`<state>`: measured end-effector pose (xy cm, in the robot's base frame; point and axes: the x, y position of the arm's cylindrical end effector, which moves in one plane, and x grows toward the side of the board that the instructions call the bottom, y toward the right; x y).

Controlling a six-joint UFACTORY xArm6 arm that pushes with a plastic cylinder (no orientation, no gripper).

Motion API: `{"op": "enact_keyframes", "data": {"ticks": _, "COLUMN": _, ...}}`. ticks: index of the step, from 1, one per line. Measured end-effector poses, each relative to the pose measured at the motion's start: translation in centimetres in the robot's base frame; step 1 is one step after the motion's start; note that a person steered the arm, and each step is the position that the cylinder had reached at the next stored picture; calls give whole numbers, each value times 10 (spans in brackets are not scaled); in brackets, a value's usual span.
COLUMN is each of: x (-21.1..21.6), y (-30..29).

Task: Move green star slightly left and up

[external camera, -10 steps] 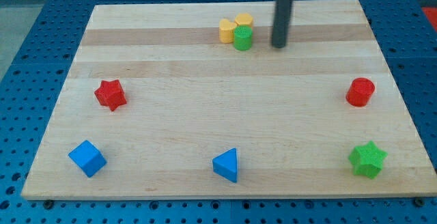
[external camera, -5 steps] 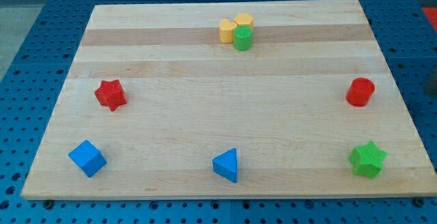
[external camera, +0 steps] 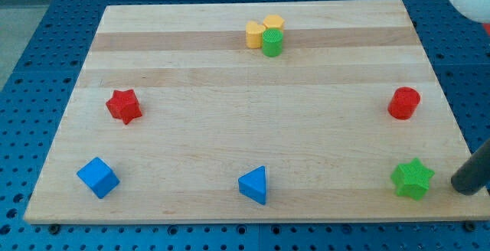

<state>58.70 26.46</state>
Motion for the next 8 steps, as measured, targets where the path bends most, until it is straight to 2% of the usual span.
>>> {"op": "enact_keyframes", "data": {"ticks": 2, "x": 2, "y": -41}}
{"op": "enact_keyframes", "data": {"ticks": 3, "x": 14, "y": -71}}
{"op": "enact_keyframes", "data": {"ticks": 5, "x": 12, "y": -133}}
{"op": "enact_keyframes", "data": {"ticks": 7, "x": 24, "y": -135}}
{"op": "enact_keyframes", "data": {"ticks": 8, "x": -28, "y": -150}}
